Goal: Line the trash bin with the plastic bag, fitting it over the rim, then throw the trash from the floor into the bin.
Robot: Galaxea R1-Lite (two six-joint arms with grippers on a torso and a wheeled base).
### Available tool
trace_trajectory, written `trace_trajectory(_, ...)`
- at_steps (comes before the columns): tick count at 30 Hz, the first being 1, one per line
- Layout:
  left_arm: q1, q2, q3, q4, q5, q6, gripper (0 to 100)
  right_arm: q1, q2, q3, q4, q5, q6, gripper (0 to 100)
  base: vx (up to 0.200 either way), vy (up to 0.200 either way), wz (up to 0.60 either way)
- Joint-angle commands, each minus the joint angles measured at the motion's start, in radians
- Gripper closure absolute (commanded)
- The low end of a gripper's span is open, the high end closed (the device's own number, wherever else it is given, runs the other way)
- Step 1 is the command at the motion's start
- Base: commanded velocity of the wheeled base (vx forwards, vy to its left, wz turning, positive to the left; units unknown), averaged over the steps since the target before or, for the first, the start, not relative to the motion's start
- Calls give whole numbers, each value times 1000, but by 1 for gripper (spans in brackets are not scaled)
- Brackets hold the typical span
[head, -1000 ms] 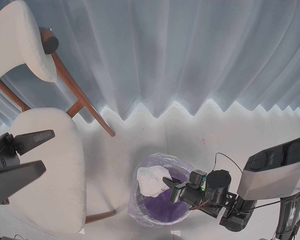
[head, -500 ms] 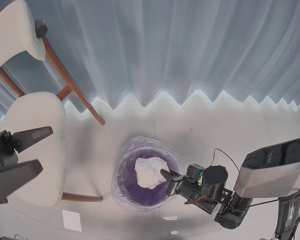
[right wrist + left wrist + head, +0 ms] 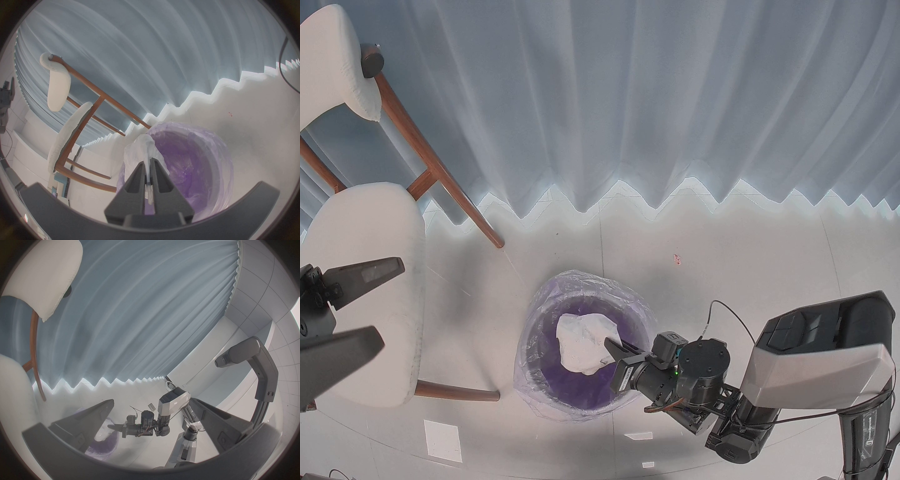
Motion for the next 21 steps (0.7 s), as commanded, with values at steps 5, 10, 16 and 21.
trace_trajectory(5, 0, 0, 4, 1, 0, -1, 0, 17, 35, 8, -17, -7, -3, 100, 0, 0, 0)
trace_trajectory(10, 0, 0, 4, 3, 0, -1, 0, 17, 39, 8, -17, -7, -3, 0, 0, 0, 0)
trace_trajectory(16, 0, 1, 4, 7, 1, -1, 0, 18, 30, 7, -17, -10, 5, 0, 0, 0, 0)
trace_trajectory(21, 0, 0, 1, 4, 3, -1, 0, 18, 30, 10, -17, -10, 5, 0, 0, 0, 0)
